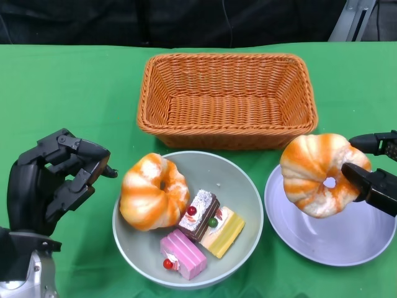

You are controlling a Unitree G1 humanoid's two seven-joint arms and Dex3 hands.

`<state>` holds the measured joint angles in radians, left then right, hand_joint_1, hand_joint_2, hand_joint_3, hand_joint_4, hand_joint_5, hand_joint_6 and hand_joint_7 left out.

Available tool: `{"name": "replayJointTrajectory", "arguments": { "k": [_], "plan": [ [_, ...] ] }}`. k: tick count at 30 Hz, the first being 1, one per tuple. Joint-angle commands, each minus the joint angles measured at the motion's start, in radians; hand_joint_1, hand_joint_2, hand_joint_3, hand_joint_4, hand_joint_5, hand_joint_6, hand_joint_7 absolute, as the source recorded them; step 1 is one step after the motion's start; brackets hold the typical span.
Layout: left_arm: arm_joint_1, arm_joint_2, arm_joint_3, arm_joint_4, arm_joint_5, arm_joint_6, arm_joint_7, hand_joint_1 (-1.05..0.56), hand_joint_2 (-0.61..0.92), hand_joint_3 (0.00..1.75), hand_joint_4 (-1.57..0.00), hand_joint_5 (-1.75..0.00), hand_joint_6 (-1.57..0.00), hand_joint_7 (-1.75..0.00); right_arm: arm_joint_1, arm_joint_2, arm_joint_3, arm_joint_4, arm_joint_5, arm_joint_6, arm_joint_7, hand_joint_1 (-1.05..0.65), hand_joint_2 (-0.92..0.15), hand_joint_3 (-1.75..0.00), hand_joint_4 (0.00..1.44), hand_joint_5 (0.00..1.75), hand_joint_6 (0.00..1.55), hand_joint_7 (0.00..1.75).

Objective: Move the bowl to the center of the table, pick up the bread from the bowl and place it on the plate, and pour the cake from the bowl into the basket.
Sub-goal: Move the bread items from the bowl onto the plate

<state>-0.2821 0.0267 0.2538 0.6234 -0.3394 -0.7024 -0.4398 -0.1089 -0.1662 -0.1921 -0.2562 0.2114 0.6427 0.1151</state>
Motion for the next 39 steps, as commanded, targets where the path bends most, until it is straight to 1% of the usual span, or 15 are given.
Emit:
{"name": "replayJointTrajectory", "arguments": {
  "k": [1, 4, 9, 13, 16, 20, 23, 29, 34, 36, 38, 39],
  "plan": [
    [-0.004, 0.014, 0.007, 0.008, -0.010, -0.004, -0.006, -0.15, 0.92, 0.29, -0.83, -1.29, -0.98, -0.84, -0.006, -0.022, -0.013, 0.010, 0.001, 0.000, 0.001, -0.03, -0.92, -0.51, 0.47, 1.73, 0.45, 1.37],
    [0.000, 0.013, 0.004, -0.001, -0.010, 0.005, 0.000, -0.14, 0.91, 0.29, -0.83, -1.30, -0.99, -0.84, -0.002, -0.016, -0.007, 0.013, -0.011, 0.001, -0.012, -0.05, -0.92, -0.46, 0.46, 1.72, 0.46, 1.35],
    [0.001, 0.012, 0.003, -0.004, -0.014, 0.007, -0.002, -0.13, 0.91, 0.29, -0.83, -1.31, -0.99, -0.83, 0.007, -0.031, 0.010, 0.039, -0.029, -0.034, 0.011, -0.04, -0.92, -0.47, 0.48, 1.70, 0.48, 1.33],
    [0.001, 0.013, 0.003, -0.001, -0.003, -0.001, 0.008, -0.14, 0.92, 0.29, -0.82, -1.31, -0.99, -0.84, 0.004, -0.036, 0.021, 0.082, -0.053, -0.051, 0.017, -0.05, -0.92, -0.45, 0.54, 1.64, 0.54, 1.29],
    [0.000, 0.014, 0.004, 0.004, -0.001, -0.008, 0.006, -0.14, 0.92, 0.29, -0.82, -1.30, -0.98, -0.84, 0.002, -0.041, 0.031, 0.106, -0.071, -0.053, 0.016, -0.07, -0.92, -0.42, 0.57, 1.61, 0.55, 1.26],
    [-0.002, 0.012, 0.004, 0.007, -0.006, -0.011, 0.000, -0.14, 0.92, 0.30, -0.82, -1.31, -0.98, -0.84, 0.006, -0.049, 0.051, 0.128, -0.101, -0.061, 0.015, -0.08, -0.92, -0.39, 0.57, 1.60, 0.57, 1.20],
    [-0.002, 0.013, 0.004, 0.009, -0.005, -0.013, 0.000, -0.14, 0.92, 0.30, -0.82, -1.31, -0.98, -0.84, 0.004, -0.050, 0.058, 0.155, -0.111, -0.069, 0.017, -0.09, -0.92, -0.39, 0.57, 1.60, 0.58, 1.19],
    [-0.002, 0.013, 0.004, 0.010, -0.005, -0.015, 0.000, -0.15, 0.91, 0.30, -0.82, -1.31, -0.98, -0.85, -0.005, -0.059, 0.082, 0.239, -0.157, -0.120, 0.018, -0.11, -0.92, -0.34, 0.56, 1.56, 0.60, 1.17],
    [0.003, 0.011, 0.002, 0.003, -0.004, -0.012, 0.003, -0.15, 0.91, 0.31, -0.82, -1.32, -0.98, -0.87, -0.009, -0.057, 0.088, 0.295, -0.177, -0.173, 0.014, -0.09, -0.92, -0.37, 0.57, 1.53, 0.63, 1.16],
    [0.005, 0.009, 0.001, -0.003, -0.005, -0.006, 0.006, -0.14, 0.91, 0.31, -0.83, -1.32, -0.97, -0.87, -0.008, -0.060, 0.091, 0.303, -0.186, -0.188, 0.016, -0.10, -0.92, -0.36, 0.58, 1.49, 0.63, 1.13],
    [0.007, 0.009, 0.001, -0.005, -0.003, -0.006, 0.008, -0.14, 0.91, 0.31, -0.83, -1.31, -0.97, -0.88, -0.007, -0.057, 0.090, 0.303, -0.193, -0.189, 0.013, -0.12, -0.92, -0.33, 0.61, 1.39, 0.66, 0.99],
    [0.007, 0.009, 0.000, -0.006, -0.003, -0.005, 0.009, -0.14, 0.91, 0.31, -0.83, -1.31, -0.97, -0.88, -0.006, -0.055, 0.091, 0.303, -0.201, -0.193, 0.007, -0.13, -0.92, -0.32, 0.62, 1.37, 0.67, 0.95]
  ]
}}
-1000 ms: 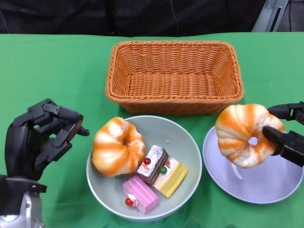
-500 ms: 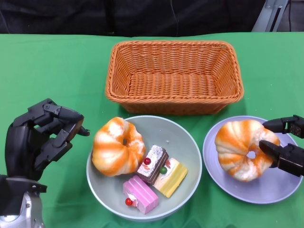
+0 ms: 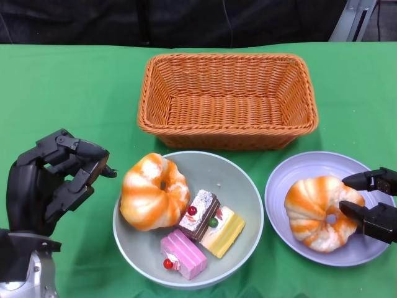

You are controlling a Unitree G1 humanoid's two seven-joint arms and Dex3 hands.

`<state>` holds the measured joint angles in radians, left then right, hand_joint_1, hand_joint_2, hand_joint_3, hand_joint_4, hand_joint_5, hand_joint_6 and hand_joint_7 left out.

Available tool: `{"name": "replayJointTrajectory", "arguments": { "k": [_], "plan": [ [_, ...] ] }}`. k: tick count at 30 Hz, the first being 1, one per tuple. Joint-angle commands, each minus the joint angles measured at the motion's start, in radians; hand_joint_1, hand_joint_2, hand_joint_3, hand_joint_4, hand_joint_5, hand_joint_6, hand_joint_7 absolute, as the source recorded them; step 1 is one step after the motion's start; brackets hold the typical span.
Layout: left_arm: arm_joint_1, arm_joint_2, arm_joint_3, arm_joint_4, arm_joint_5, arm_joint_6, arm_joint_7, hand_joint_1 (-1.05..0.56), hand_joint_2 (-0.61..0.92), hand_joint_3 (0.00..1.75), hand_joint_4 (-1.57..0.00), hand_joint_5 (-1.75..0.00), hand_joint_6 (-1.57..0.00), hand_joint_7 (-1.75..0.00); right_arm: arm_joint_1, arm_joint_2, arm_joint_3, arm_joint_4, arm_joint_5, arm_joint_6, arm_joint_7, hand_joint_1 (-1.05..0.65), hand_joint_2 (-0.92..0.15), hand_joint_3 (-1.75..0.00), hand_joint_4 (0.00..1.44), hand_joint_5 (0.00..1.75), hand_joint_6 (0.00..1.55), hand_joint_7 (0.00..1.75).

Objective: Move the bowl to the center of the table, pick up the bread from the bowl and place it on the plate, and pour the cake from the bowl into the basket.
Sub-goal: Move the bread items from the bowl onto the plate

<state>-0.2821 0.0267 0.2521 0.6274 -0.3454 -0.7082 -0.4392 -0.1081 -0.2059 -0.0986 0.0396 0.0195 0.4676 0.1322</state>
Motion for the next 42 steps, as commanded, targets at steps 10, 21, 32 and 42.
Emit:
{"name": "replayJointTrajectory", "arguments": {
  "k": [10, 21, 32, 42],
  "plan": [
    [0.007, 0.010, 0.001, -0.009, 0.005, -0.007, 0.006, -0.14, 0.91, 0.31, -0.83, -1.30, -0.97, -0.88, 0.011, 0.002, 0.016, -0.014, -0.050, -0.050, -0.050, -0.22, -0.92, -0.27, 0.66, 1.05, 0.79, 0.46],
    [0.011, 0.010, 0.000, -0.011, 0.000, 0.001, 0.003, -0.12, 0.91, 0.31, -0.85, -1.28, -0.98, -0.87, 0.056, 0.000, 0.040, -0.092, -0.052, -0.100, -0.046, -0.23, -0.92, -0.21, 0.44, 0.69, 0.64, 0.06],
    [0.005, 0.012, 0.000, 0.005, -0.011, -0.006, -0.020, -0.13, 0.91, 0.31, -0.83, -1.30, -0.97, -0.88, 0.081, 0.000, 0.078, -0.152, -0.159, -0.145, -0.096, -0.29, -0.92, -0.17, 0.47, 0.24, 0.64, 0.01],
    [0.004, 0.013, 0.001, 0.007, -0.010, -0.010, -0.021, -0.13, 0.91, 0.31, -0.83, -1.32, -0.96, -0.90, 0.097, 0.013, 0.068, -0.165, -0.184, -0.269, -0.135, -0.25, -0.92, -0.13, 0.52, 0.21, 0.67, 0.02]
  ]
}}
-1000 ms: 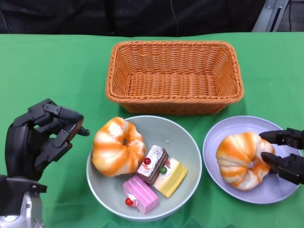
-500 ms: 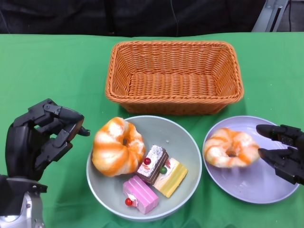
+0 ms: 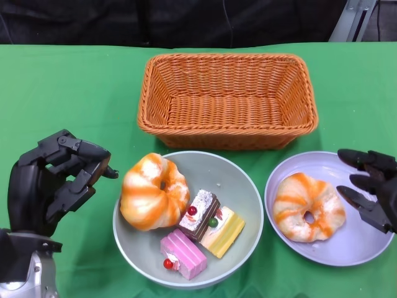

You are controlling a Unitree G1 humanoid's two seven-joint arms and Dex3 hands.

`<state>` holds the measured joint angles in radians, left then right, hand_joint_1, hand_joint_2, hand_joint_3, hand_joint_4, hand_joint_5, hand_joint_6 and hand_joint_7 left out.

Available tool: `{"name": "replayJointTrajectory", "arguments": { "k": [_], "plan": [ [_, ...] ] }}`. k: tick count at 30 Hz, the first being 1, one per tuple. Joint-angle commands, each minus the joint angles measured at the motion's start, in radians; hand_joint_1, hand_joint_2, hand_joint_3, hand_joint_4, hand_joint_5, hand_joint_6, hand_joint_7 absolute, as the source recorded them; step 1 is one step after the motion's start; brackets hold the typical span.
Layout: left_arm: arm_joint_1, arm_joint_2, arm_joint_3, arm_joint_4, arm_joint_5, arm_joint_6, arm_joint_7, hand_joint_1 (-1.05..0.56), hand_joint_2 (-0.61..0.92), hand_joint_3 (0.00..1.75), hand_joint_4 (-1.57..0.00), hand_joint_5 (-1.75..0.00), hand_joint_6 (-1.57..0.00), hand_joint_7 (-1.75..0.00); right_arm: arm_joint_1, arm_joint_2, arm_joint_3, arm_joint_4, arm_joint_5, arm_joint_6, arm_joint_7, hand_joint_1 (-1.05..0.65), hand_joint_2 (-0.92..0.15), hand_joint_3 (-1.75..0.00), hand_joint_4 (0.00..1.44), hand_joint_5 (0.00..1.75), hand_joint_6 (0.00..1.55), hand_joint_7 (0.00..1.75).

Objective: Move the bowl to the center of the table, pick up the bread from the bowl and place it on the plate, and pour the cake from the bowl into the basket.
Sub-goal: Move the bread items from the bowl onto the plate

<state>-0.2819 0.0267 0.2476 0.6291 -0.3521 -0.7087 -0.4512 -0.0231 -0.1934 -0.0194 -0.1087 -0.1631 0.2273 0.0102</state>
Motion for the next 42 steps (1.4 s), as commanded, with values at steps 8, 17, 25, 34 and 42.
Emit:
{"name": "replayJointTrajectory", "arguments": {
  "k": [8, 17, 25, 34, 42],
  "plan": [
    [0.005, 0.012, 0.005, 0.000, 0.002, -0.002, 0.004, -0.13, 0.91, 0.32, -0.83, -1.31, -0.97, -0.89, 0.030, -0.025, 0.007, -0.046, -0.021, -0.208, 0.010, -0.27, -0.92, -0.08, 0.58, 0.22, 0.67, 0.01],
    [0.001, 0.013, 0.005, 0.001, 0.000, -0.004, 0.001, -0.13, 0.90, 0.33, -0.83, -1.31, -0.97, -0.88, 0.019, -0.033, 0.040, -0.024, -0.037, -0.413, 0.040, -0.40, -0.92, -0.05, 0.60, 0.25, 0.67, 0.01],
    [-0.001, 0.013, 0.007, 0.001, 0.008, -0.007, 0.012, -0.13, 0.90, 0.34, -0.83, -1.31, -0.97, -0.90, 0.019, -0.032, 0.095, -0.097, -0.085, -0.461, 0.063, -0.47, -0.91, -0.03, 0.61, 0.30, 0.69, 0.01],
    [-0.007, 0.016, 0.014, 0.005, 0.010, -0.009, 0.012, -0.15, 0.90, 0.35, -0.81, -1.33, -0.95, -0.91, -0.019, -0.041, 0.157, -0.101, -0.175, -0.553, 0.066, -0.51, -0.90, 0.00, 0.54, 0.57, 0.72, 0.01],
    [-0.009, 0.014, 0.018, 0.000, -0.007, 0.000, 0.009, -0.13, 0.91, 0.32, -0.82, -1.32, -0.96, -0.89, -0.050, -0.023, 0.224, -0.078, -0.233, -0.606, 0.066, -0.56, -0.87, 0.00, 0.56, 0.60, 0.75, 0.02]
  ]
}}
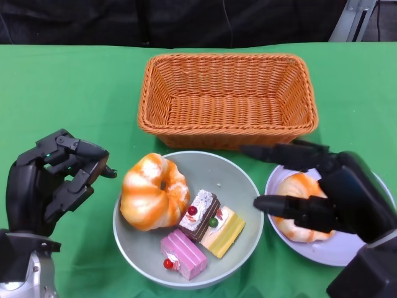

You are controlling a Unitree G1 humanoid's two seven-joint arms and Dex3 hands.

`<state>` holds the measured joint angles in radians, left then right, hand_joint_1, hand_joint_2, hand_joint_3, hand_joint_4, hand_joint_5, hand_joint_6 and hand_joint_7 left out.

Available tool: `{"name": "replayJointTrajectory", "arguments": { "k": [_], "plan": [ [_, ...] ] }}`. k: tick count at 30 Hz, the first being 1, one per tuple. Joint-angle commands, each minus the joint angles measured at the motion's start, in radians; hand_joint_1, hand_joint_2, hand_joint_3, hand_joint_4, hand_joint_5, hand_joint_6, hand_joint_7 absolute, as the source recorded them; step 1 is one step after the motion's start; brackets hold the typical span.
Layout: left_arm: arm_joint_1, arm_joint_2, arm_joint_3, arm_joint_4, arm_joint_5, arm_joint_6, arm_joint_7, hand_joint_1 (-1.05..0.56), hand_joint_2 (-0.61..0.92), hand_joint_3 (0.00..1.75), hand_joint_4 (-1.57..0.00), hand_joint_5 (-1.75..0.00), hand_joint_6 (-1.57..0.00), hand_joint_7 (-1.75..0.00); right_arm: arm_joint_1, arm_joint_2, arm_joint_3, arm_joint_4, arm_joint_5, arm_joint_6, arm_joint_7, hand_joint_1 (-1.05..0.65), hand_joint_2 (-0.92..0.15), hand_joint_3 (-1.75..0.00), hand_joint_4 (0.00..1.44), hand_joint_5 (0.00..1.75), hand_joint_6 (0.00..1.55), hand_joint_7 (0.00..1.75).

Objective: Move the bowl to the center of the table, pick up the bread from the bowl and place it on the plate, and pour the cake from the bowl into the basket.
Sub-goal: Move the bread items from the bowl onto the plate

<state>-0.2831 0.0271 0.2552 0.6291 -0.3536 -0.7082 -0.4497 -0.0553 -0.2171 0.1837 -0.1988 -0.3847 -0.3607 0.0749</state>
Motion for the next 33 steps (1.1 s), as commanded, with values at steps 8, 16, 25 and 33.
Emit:
{"name": "replayJointTrajectory", "arguments": {
  "k": [8, 16, 25, 33],
  "plan": [
    [-0.009, 0.012, 0.012, 0.000, -0.001, -0.007, 0.015, -0.14, 0.91, 0.30, -0.83, -1.29, -0.97, -0.86, -0.052, -0.002, 0.086, 0.033, -0.091, -0.030, 0.008, -0.59, -0.89, 0.00, 0.62, 0.43, 0.74, 0.00],
    [0.007, 0.008, 0.004, -0.044, 0.019, 0.013, 0.051, -0.14, 0.92, 0.29, -0.83, -1.30, -0.98, -0.86, -0.100, 0.009, 0.149, 0.085, -0.182, -0.023, -0.001, -0.63, -0.89, 0.00, 0.70, 0.26, 0.74, 0.00],
    [0.015, 0.012, -0.003, -0.079, 0.007, 0.036, 0.041, -0.15, 0.92, 0.29, -0.82, -1.33, -0.98, -0.86, -0.132, 0.030, 0.198, 0.167, -0.250, 0.014, -0.018, -0.63, -0.90, 0.00, 0.74, 0.21, 0.74, 0.00],
    [0.020, 0.011, -0.004, -0.092, 0.017, 0.041, 0.050, -0.14, 0.92, 0.30, -0.83, -1.32, -0.98, -0.87, -0.161, 0.050, 0.215, 0.245, -0.285, 0.047, -0.042, -0.60, -0.89, 0.00, 0.74, 0.16, 0.73, 0.00]
  ]
}}
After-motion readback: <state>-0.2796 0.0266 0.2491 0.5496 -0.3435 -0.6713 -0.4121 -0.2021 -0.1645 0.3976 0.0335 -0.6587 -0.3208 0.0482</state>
